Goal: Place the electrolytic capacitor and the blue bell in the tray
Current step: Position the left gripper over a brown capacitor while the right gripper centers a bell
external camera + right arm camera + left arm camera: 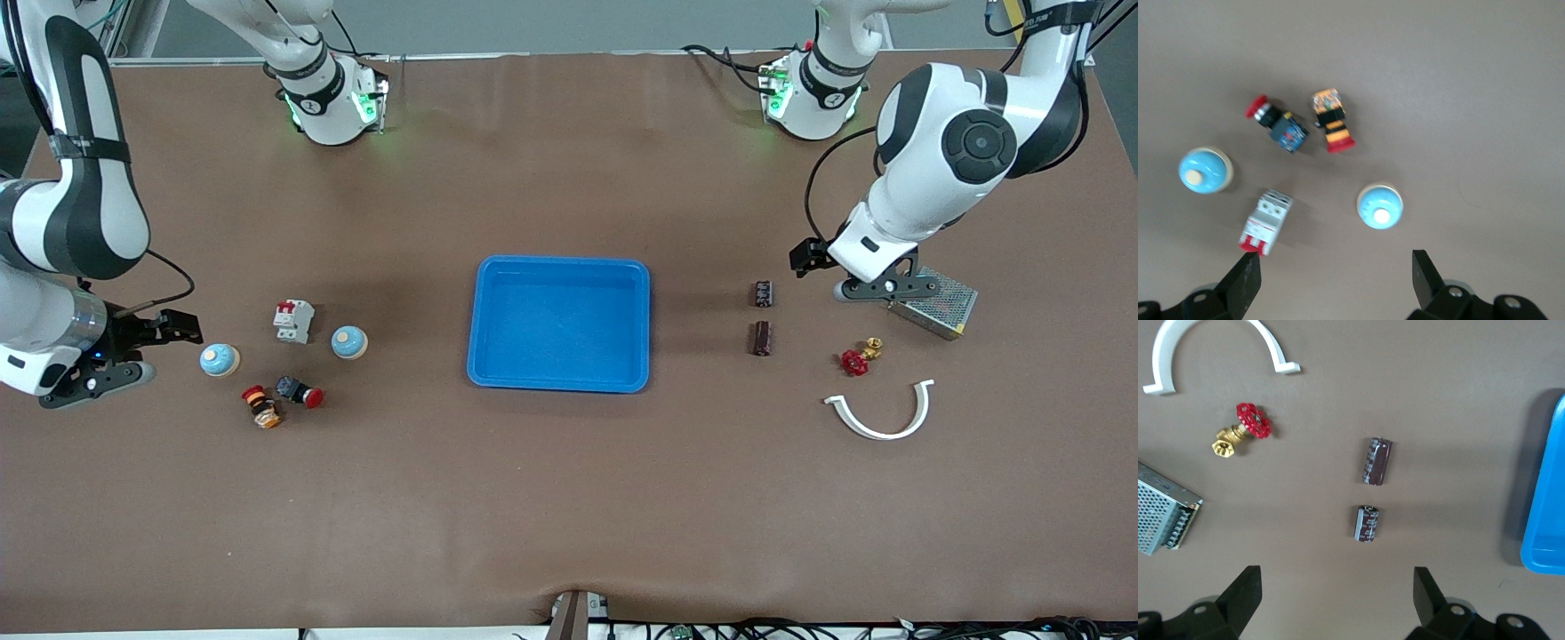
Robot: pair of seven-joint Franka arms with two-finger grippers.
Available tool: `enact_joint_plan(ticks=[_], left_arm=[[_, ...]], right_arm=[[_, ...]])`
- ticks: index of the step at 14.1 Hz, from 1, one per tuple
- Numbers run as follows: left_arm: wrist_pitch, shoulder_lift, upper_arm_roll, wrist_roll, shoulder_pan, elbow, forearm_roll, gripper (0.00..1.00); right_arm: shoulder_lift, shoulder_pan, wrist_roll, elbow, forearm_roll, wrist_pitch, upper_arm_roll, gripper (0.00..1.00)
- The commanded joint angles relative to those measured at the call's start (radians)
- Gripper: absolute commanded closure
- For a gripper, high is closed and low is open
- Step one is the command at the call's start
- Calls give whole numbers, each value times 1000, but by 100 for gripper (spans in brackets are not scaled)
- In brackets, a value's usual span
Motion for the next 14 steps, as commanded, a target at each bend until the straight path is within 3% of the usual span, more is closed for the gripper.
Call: enact_joint_plan(ticks=[1,5,14], left_arm=[[66,-54,-10,57,15,-103,-34,0],[214,-56,-12,71,7,-223,-43,0],[471,8,-58,71,-1,-369,-72,0]], right_arm=[[-32,-30,-41,-104,-80,96,13,0],[-29,-78,-74,-166,-83,148,15,0],[-14,-127,-123,-273,-79,360,16,0]])
